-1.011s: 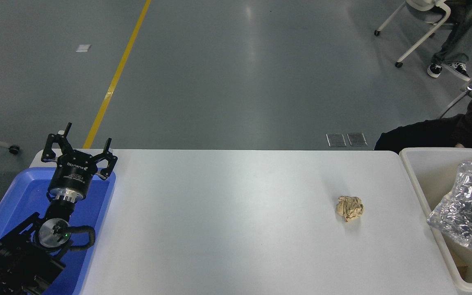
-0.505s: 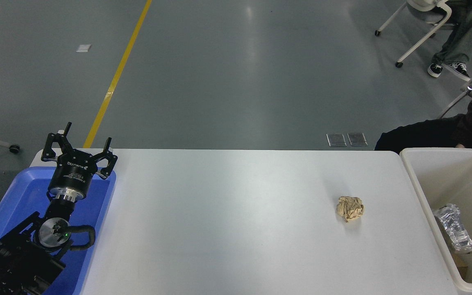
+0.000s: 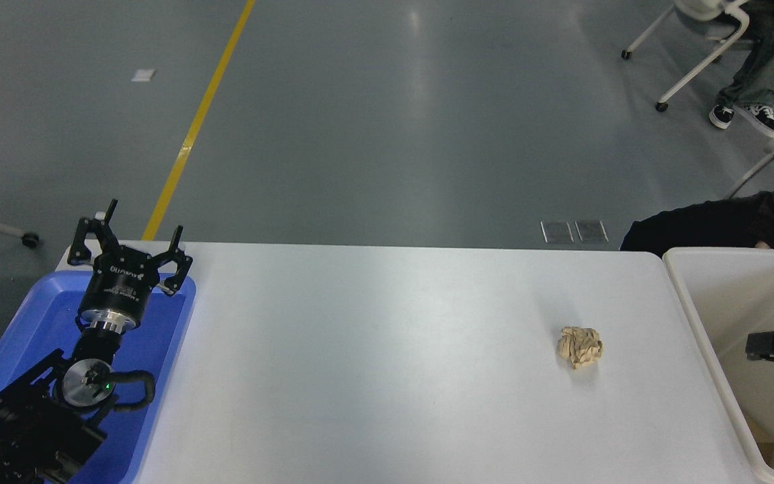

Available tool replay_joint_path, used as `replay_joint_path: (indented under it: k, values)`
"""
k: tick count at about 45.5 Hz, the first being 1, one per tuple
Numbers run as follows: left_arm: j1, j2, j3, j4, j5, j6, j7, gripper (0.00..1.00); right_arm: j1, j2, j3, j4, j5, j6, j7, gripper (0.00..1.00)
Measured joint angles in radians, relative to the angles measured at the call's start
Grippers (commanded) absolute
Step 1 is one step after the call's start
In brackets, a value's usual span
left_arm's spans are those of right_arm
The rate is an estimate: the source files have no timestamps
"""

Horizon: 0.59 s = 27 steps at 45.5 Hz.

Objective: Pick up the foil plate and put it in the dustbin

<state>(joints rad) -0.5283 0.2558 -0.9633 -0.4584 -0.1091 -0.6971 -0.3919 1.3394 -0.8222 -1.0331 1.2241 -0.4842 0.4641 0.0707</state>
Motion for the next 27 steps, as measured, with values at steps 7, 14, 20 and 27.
replay_joint_path:
  k: [7, 14, 20, 27]
  values:
    - [0.001, 0.000, 0.000, 0.001, -0.001, 0.002, -0.001, 1.00, 0.278, 0.116, -0.111, 0.180, 0.137, 0.122, 0.000, 1.00]
    - [0.002, 0.000, 0.000, 0.001, -0.001, 0.002, -0.002, 1.00, 0.629, 0.207, -0.159, 0.262, 0.229, 0.193, 0.000, 1.00]
    - [0.002, 0.000, 0.000, 0.001, -0.001, 0.003, -0.003, 1.00, 0.874, 0.248, -0.186, 0.296, 0.268, 0.222, -0.001, 1.00]
    - [0.002, 0.000, 0.000, 0.001, -0.001, 0.003, -0.003, 1.00, 1.017, 0.271, -0.199, 0.314, 0.290, 0.238, -0.002, 1.00]
